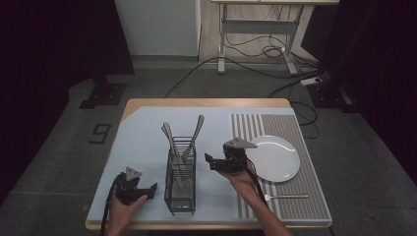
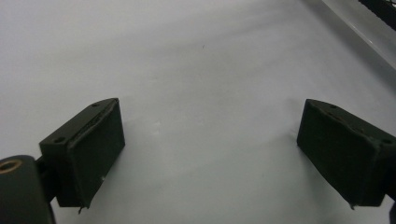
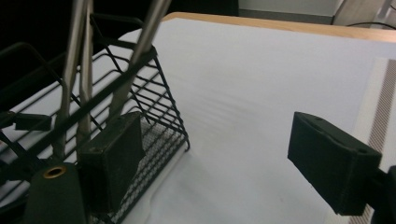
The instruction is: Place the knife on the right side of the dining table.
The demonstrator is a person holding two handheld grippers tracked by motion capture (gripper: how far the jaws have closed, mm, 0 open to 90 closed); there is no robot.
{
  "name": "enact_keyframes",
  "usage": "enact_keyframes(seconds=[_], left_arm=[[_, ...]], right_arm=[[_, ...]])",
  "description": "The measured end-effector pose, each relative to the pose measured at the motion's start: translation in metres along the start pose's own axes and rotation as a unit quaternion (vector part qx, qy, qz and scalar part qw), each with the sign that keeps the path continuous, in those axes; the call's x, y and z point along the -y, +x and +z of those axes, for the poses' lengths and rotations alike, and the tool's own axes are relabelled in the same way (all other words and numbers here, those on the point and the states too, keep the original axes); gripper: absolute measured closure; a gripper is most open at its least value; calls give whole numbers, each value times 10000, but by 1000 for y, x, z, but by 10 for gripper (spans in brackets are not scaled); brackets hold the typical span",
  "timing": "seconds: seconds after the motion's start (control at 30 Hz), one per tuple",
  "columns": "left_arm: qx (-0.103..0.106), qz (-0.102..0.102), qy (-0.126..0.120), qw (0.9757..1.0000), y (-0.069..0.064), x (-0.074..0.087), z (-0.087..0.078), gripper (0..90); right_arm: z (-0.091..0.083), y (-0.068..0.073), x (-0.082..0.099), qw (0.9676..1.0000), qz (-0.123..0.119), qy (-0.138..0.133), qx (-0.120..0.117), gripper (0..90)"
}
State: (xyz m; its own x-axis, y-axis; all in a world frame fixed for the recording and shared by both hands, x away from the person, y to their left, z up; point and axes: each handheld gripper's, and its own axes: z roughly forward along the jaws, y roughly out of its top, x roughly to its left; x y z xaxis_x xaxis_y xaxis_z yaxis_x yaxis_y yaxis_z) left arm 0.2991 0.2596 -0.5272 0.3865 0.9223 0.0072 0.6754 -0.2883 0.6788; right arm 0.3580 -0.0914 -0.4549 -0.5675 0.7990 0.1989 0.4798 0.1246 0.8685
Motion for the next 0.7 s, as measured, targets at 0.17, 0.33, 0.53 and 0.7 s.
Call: enact_keyframes(seconds=[0.17,0.33,0.53,0.7], left_arm=[[1,0,0,10000,0,0,0,71],[0,1,-1,10000,0,0,0,71],[1,0,0,10000,0,0,0,71],[3,-2,-1,10000,0,0,0,71]], right_arm=[[5,1,-8,9999,10,-34,-135,203],[8,2,-14,9998,13,-59,-170,214],[10,5,-21,9997,-52,-92,-205,229],[13,7,-26,9996,-44,-109,-270,243]])
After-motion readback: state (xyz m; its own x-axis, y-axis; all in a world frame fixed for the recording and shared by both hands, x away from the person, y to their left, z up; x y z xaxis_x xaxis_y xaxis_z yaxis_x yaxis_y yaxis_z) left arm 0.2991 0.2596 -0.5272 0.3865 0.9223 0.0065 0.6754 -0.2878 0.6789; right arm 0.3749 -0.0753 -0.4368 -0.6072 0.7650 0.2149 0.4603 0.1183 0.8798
